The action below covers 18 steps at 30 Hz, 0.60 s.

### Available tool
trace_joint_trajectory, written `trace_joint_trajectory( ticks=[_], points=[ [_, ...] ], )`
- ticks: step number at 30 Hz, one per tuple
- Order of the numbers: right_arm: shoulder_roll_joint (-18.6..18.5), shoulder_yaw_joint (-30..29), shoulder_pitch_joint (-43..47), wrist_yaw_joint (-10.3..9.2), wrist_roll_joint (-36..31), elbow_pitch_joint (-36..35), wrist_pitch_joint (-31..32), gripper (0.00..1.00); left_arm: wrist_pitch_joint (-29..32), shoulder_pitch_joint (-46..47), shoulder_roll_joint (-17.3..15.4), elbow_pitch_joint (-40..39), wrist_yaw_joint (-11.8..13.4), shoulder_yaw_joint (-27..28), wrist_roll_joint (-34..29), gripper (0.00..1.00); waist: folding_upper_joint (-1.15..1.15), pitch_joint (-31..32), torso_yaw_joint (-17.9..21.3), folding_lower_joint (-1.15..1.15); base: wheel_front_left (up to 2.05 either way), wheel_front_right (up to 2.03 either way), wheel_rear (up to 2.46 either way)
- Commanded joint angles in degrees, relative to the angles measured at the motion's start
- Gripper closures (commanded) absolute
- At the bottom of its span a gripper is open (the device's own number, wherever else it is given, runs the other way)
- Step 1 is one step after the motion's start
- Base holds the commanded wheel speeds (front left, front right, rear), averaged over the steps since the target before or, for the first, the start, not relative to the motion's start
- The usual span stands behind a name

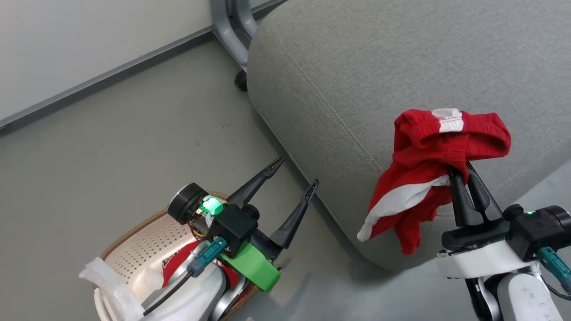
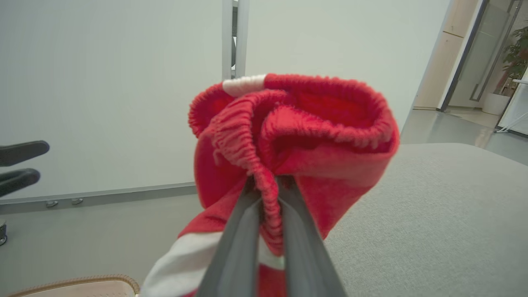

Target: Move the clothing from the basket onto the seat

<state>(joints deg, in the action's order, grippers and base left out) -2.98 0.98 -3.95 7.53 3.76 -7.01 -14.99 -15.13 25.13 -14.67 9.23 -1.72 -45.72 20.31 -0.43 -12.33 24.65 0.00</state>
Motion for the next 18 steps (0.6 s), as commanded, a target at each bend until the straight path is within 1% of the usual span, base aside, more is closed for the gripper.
trace_joint_trajectory(
  ticks=[1, 5, 8, 10, 13, 16, 18],
  points=[
    [0.12, -0.23, 0.47, -0.08, 0.71, -0.43, -0.29, 1.00, -0.02, -0.71, -0.86, -0.21, -0.51, 0.16, -0.52, 0.00, 0.43, -4.48, 5.68, 0.00, 0.00, 0.00, 0.00],
    [0.14, -1.04, -0.13, -0.07, 1.93, -1.22, -0.28, 1.00, -0.02, -0.01, -1.68, -0.36, -1.42, -0.42, -1.05, 0.00, 0.43, -6.11, 7.54, 0.00, 0.00, 0.00, 0.00],
    [0.13, -2.54, -2.16, -0.08, 1.71, -2.32, -0.29, 1.00, 0.25, 1.35, -1.99, -0.56, -1.87, -0.98, -1.57, 0.00, 0.43, -7.80, 7.72, 0.00, 0.00, 0.00, 0.00],
    [0.11, -4.08, -4.40, -0.07, 0.78, -3.57, -0.29, 1.00, 0.61, 2.41, -2.09, -1.07, -2.09, -1.37, -1.88, 0.00, 0.43, -9.62, 7.41, 0.00, 0.00, 0.00, 0.00],
    [-0.12, -8.23, -9.90, -0.08, -0.73, -5.98, -0.28, 1.00, 1.25, 4.49, -2.55, -2.38, -2.76, -2.14, -2.91, 0.00, 0.43, -13.70, 5.73, 0.00, 0.00, 0.00, 0.00],
    [-2.78, -12.43, -15.87, -0.08, -0.88, -6.82, -0.28, 1.00, 1.70, 6.38, -2.95, -3.34, -3.21, -2.54, -3.58, 0.00, 0.43, -17.71, 3.51, 0.00, 0.00, 0.00, 0.00],
    [-5.80, -15.08, -19.71, -0.08, -0.31, -6.07, -0.28, 1.00, 2.11, 7.78, -3.29, -4.15, -3.55, -2.84, -4.09, 0.00, 0.43, -20.77, 1.70, 0.00, 0.00, 0.00, 0.00]
  ],
)
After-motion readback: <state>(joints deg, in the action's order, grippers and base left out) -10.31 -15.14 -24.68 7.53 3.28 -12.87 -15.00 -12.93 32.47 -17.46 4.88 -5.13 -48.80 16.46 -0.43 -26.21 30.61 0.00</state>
